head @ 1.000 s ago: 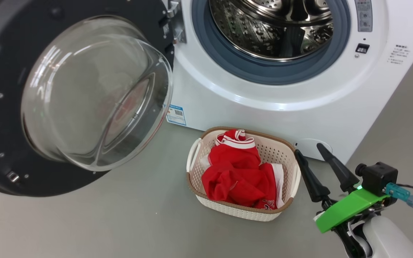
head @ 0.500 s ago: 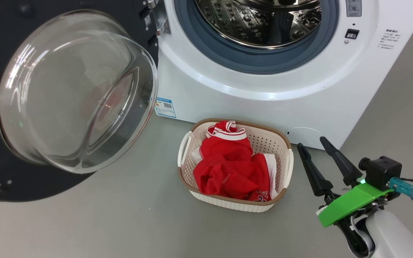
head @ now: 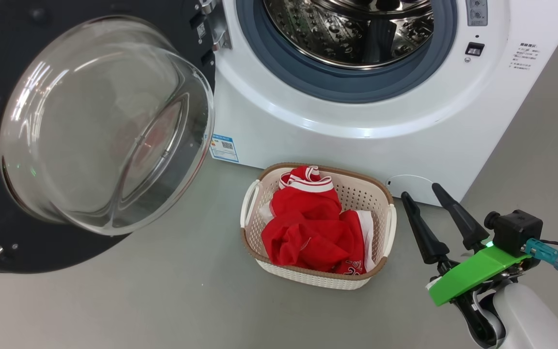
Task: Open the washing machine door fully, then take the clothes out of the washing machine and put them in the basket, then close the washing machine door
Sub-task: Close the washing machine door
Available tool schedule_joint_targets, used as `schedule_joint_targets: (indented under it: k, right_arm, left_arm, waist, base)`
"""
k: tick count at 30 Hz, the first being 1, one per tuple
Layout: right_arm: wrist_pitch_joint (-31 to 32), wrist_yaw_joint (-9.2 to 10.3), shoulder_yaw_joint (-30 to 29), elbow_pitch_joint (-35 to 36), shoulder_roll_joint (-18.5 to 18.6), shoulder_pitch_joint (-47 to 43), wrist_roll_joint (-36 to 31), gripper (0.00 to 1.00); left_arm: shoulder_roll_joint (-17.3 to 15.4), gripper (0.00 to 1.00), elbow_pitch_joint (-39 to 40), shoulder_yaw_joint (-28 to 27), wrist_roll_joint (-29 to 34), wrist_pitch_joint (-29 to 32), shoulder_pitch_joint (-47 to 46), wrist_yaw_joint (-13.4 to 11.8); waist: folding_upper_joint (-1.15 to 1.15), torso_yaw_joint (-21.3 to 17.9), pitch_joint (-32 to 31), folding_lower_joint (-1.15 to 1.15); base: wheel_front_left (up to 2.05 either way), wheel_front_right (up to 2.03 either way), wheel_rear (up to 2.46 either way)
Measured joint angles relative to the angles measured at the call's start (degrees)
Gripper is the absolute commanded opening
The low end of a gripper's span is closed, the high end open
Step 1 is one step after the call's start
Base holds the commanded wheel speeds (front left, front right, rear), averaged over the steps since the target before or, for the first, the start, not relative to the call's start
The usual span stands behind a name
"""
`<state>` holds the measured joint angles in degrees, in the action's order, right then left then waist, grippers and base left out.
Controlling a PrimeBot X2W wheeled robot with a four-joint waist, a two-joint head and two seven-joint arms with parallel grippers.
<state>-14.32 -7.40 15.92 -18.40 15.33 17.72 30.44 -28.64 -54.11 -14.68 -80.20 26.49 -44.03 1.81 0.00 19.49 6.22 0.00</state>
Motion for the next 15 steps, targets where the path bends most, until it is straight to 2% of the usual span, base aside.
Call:
schedule_joint_targets:
  k: [15]
  right_arm:
    - [0.0,0.00,-0.1,-0.1,-0.6,-0.1,0.0,1.00]
  left_arm:
    - [-0.2,0.00,3.8,1.8,-0.9,8.0,0.7,-0.1]
  waist:
    - [0.00,-0.2,-1.3,0.00]
  base:
    - [0.00,0.00,0.00]
